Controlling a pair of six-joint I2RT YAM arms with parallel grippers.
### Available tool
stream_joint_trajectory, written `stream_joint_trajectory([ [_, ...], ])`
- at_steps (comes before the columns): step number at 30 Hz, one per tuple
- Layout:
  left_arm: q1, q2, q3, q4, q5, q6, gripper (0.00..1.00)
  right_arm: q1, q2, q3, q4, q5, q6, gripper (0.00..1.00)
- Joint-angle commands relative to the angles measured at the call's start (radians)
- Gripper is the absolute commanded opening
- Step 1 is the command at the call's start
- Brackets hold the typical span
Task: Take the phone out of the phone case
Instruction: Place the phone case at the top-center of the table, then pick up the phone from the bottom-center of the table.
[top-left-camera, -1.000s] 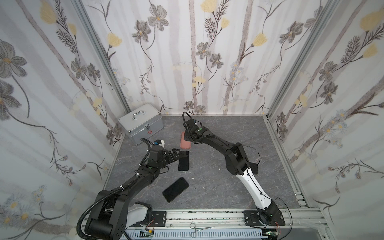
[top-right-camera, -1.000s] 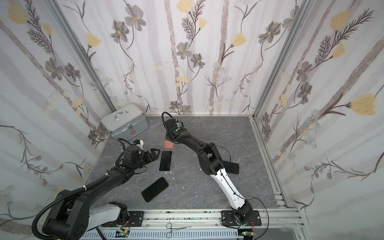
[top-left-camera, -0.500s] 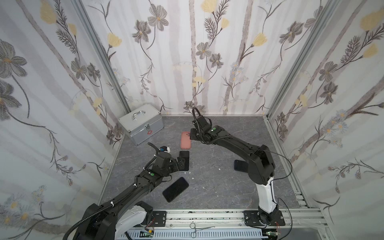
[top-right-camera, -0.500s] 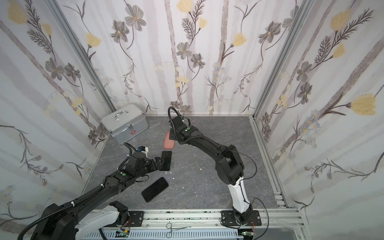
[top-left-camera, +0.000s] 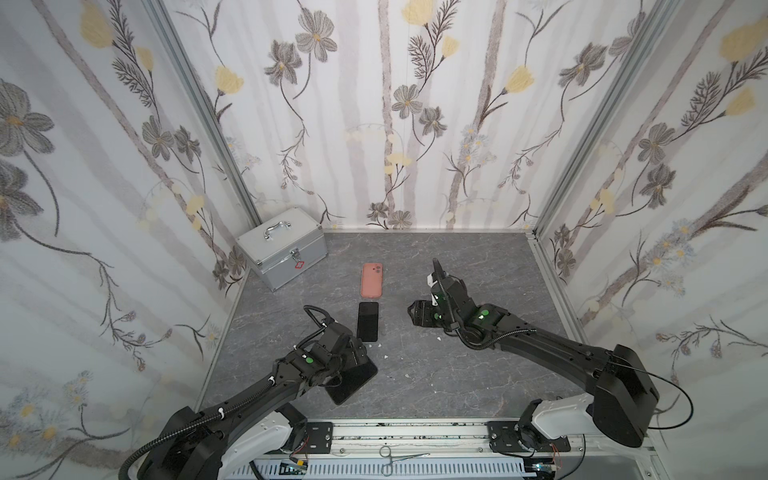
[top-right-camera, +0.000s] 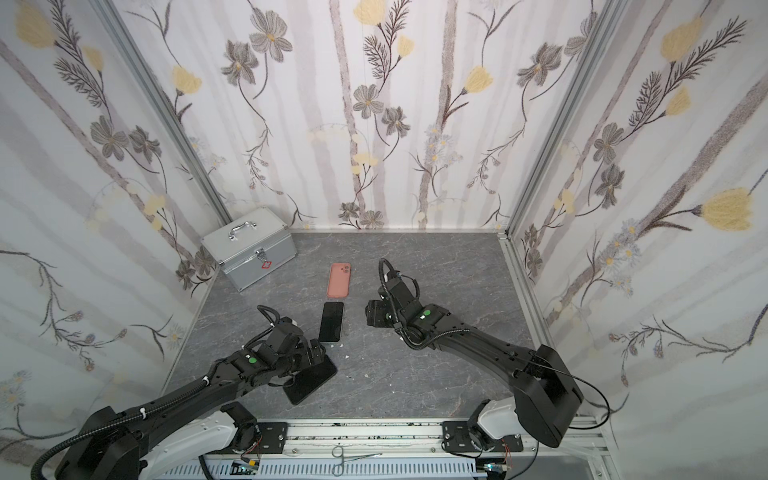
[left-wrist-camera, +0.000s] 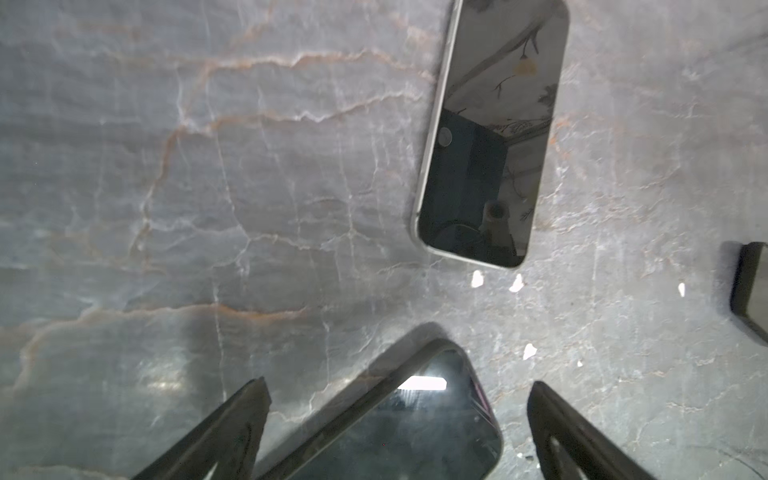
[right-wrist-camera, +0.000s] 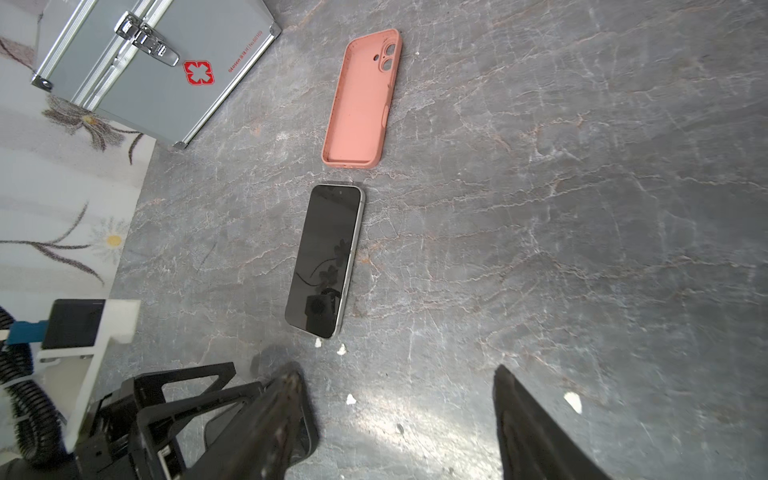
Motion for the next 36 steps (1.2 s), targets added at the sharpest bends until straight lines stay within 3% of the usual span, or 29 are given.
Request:
stream_joint_trajectory([
  [1,-0.013,-0.01,-0.017,-0.043,-0.02,-0.068,1.0,0.001,-0.049,-0.031,0.039,0.028,0.014,0.74],
  [11,-0.1,-0.029,-0.046,-0.098,-0.012,-0.158,1.0,0.001,-0.131,-0.101,0.051,0.03,0.036,0.74],
  [21,-0.287,-0.02,-0.051,-0.105,-0.003,-0.295,1.0,0.002,-0.228,-0.258,0.09,0.022,0.094,0.74],
  [30,-0.466,0.1,0.012,-0.161,-0.026,-0.353,1.0,0.188,-0.291,-0.353,0.091,0.039,0.223,0.71],
  [36,-0.513,0.091,0.031,-0.212,-0.025,-0.317,1.0,0.24,-0.301,-0.413,0.129,0.062,0.291,0.71],
])
